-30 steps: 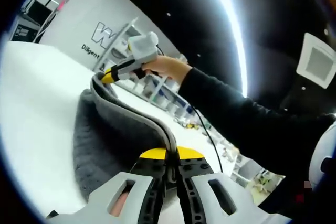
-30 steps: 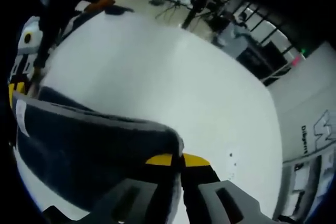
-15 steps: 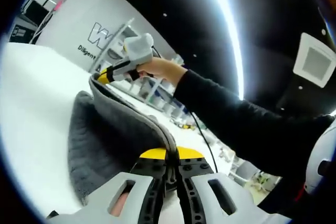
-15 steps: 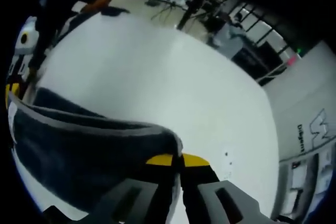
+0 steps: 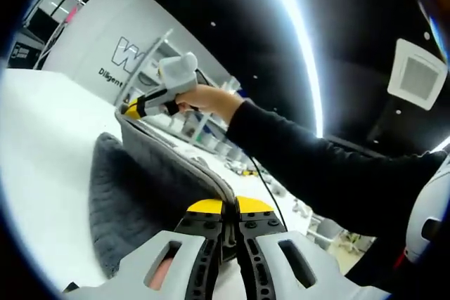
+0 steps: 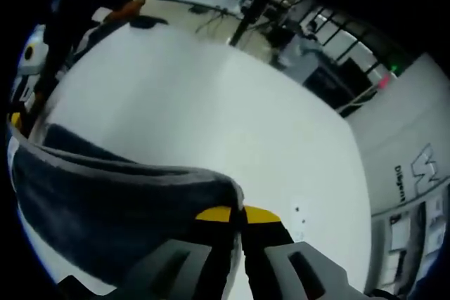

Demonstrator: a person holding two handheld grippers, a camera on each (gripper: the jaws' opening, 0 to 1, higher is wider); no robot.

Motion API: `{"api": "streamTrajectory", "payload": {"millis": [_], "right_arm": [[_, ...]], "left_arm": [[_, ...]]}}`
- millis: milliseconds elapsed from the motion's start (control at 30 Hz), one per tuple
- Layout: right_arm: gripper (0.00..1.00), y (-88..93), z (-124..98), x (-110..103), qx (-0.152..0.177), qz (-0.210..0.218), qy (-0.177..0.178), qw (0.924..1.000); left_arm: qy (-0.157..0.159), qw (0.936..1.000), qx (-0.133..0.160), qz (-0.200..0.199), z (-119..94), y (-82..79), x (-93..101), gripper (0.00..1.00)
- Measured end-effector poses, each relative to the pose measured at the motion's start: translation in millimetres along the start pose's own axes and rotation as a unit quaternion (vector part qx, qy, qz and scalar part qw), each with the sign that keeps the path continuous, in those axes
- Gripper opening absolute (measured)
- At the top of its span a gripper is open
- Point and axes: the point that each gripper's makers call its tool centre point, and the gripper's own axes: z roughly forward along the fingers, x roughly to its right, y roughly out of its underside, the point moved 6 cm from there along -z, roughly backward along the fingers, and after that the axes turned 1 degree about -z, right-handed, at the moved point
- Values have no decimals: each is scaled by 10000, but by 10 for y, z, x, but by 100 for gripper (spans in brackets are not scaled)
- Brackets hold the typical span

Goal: Open the folded towel by lifting each exposed corner and separating the folded layers until the towel lies flat within the target outline without major curled edges

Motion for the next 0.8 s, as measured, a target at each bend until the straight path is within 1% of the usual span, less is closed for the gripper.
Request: {"api": "streamTrajectory", "payload": {"millis": [233, 400, 500, 667, 733, 800], "right_arm": [[0, 24, -4, -14, 29, 43, 16, 10000], [0, 67, 13, -2, -26, 75, 25, 10000], [0, 76, 1, 7, -22, 90, 63, 9999], [0, 78, -53, 4, -22, 99, 88, 9999], [0, 91, -67, -12, -30, 96, 88, 9999], [0, 103, -76, -15, -57, 82, 100, 9999]], "left_arm": [[112, 9999, -41, 32, 29, 4, 50, 3], [192, 9998, -53, 64, 45, -14, 71, 3], [217, 9997, -49, 105, 55, -31, 78, 3], [372, 9991, -89, 189, 109, -57, 124, 3], [475, 9988, -131, 66, 139, -41, 130, 3], [493, 9986, -154, 82, 158, -27, 137, 3]]}}
